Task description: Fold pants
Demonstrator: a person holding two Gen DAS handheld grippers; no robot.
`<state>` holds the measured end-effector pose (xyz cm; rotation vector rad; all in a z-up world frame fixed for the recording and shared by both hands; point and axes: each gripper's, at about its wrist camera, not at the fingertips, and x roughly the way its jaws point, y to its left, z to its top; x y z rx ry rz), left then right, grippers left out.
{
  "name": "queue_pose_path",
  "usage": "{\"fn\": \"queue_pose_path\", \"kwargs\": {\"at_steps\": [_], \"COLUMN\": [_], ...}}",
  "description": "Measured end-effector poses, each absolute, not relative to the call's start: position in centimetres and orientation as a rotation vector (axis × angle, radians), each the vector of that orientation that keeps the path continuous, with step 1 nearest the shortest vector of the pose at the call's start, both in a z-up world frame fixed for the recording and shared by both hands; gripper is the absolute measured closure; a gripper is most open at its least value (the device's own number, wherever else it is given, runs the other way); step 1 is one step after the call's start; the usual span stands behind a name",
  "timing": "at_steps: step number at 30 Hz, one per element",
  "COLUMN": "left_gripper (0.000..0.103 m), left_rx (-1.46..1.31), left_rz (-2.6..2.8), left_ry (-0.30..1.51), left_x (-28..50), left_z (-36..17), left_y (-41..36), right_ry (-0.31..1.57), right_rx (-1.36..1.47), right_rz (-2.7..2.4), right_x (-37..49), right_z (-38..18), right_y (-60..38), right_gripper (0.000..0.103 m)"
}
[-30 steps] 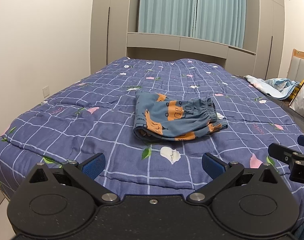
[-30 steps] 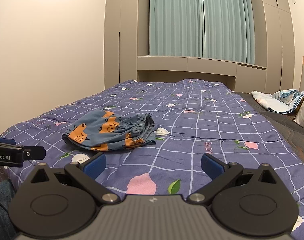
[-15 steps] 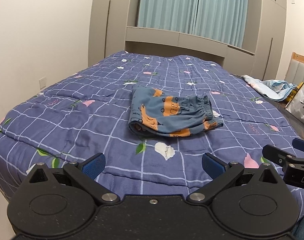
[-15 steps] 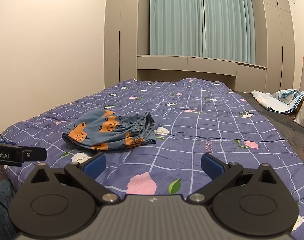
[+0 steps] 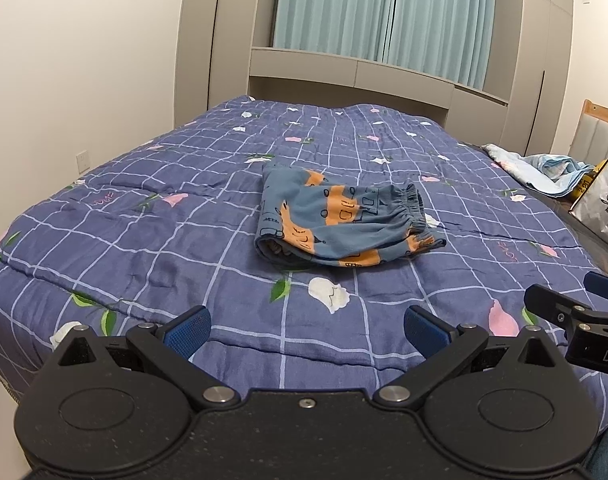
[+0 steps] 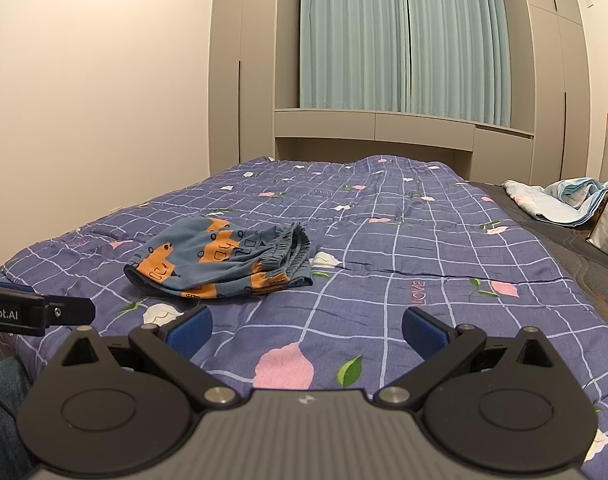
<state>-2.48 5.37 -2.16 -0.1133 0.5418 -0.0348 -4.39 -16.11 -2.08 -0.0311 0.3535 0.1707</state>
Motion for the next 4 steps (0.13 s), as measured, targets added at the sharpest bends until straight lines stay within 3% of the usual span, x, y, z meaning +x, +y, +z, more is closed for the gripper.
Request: {"fn": "queue_pose_path", "kwargs": {"at_steps": [4], "left_gripper": [0.001], "left_rx": [-0.113], "left_rz": [-0.036], "left_ry": [0.544], "left_x": [-2.42], "left_z": [-2.24], "left_y": [5.37], "right_ry": [0.354], "right_rx": [-0.031], "right_rz": [0.171], "right_x": [-4.39], "right_z": [-2.06], "right_y": [-16.11], "right_gripper": [0.000]}}
